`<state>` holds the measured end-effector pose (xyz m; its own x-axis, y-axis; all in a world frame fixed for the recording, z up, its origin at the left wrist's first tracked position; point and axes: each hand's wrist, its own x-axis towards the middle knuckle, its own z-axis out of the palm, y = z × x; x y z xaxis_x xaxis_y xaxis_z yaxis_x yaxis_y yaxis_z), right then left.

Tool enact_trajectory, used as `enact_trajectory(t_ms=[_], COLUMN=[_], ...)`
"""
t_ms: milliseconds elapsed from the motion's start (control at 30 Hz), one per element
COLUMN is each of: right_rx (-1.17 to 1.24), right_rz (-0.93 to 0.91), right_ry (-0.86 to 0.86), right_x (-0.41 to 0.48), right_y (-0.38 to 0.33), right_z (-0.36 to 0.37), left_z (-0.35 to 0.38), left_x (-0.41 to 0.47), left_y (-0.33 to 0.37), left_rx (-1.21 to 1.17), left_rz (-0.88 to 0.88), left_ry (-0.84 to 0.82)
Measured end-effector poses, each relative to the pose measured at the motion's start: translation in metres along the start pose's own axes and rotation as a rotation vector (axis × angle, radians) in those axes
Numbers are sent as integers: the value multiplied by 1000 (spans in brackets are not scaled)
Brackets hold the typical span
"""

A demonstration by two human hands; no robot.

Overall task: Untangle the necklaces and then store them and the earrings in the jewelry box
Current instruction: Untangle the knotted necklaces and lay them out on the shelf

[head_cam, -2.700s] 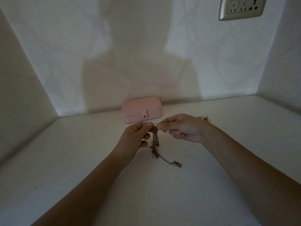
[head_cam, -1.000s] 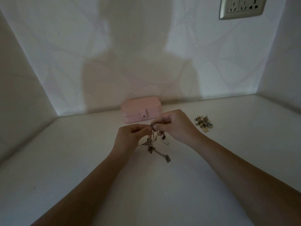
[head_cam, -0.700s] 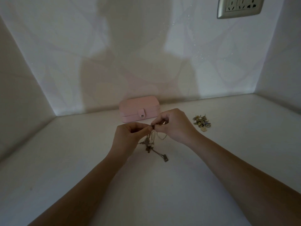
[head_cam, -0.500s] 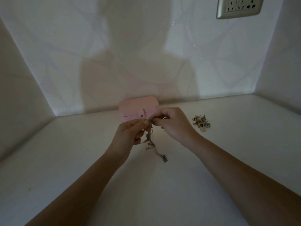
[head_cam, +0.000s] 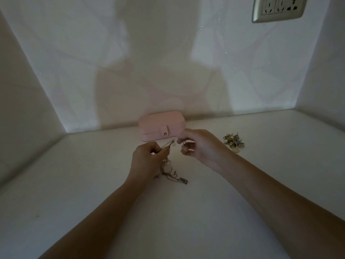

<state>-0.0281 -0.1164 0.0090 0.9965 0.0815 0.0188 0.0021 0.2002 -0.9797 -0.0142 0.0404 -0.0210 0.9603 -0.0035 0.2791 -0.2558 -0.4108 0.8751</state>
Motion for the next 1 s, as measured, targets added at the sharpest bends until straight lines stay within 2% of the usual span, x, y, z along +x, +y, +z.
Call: enact_trajectory(t_ms=[67, 167, 267, 433, 500, 567, 633, 700, 833, 1000], right_rx=[53, -31, -133, -229, -205, -60, 64, 73, -259, -421], right_rz=[-18, -50, -88, -48, 2, 49, 51, 33, -8, -6], right_ry=[-63, -114, -76, 75, 120, 104, 50, 9, -1, -143], right_x=[0, 2, 3, 4, 7, 8, 8, 9, 7, 3], right_y=[-2, -1, 0, 0, 1, 0, -2, 0, 5, 6], right_z=[0, 0, -3, -14, -17, -18, -17, -17, -16, -17], left_z=[-3, -4, -1, -6, -7, -6, -6, -6, -5, -6], left_x=[4, 6, -2, -6, -8, -8, -6, -5, -3, -2], left_y=[-2, -2, 5, 14, 15, 16, 13, 10, 6, 4], left_rx=[-17, -66, -26, -314, -376, -451, -516, -541, -539, -437], left_rz=[-43, -109, -68, -173, -210, -237, -239, -220, -212, -168], left_ry=[15, -27, -86, -532, -635, -680, -695, -681, -548, -469])
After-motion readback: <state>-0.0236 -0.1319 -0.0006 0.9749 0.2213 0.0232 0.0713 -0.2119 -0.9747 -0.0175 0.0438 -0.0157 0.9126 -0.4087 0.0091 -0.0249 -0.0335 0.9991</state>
